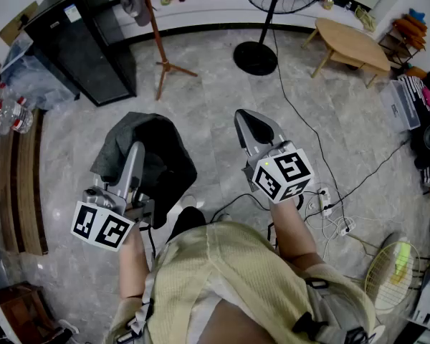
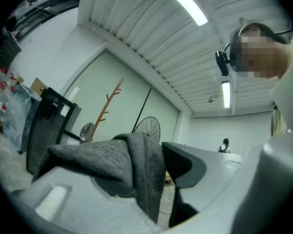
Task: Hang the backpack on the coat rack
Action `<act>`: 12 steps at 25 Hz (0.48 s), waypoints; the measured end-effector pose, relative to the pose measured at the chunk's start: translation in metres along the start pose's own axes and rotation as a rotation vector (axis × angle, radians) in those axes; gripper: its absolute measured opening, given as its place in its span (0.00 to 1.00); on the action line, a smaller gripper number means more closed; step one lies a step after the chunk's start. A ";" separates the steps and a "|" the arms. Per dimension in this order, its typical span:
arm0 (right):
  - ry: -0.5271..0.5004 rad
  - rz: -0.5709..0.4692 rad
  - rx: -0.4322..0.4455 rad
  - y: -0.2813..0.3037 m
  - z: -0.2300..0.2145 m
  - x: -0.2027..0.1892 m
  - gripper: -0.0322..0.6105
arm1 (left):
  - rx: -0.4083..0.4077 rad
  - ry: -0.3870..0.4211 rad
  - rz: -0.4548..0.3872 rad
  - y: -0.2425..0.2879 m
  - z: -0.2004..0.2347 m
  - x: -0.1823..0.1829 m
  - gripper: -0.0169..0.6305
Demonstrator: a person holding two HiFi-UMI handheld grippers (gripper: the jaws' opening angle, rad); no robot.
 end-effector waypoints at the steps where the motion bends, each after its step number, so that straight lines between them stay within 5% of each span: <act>1: -0.001 0.001 -0.003 0.001 0.000 -0.001 0.05 | -0.004 0.000 -0.001 0.001 0.001 0.000 0.29; 12: 0.045 -0.064 0.013 0.007 0.002 -0.001 0.06 | -0.100 -0.031 0.025 0.023 0.008 0.003 0.29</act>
Point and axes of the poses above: the fingertips, and each gripper's own axes: y forward along the fingers, z to its left, x out of its top, the point moved 7 cm from there along -y, backward along the fingers, and after that the axes turned 11 degrees about -x, right-handed, at the moved point
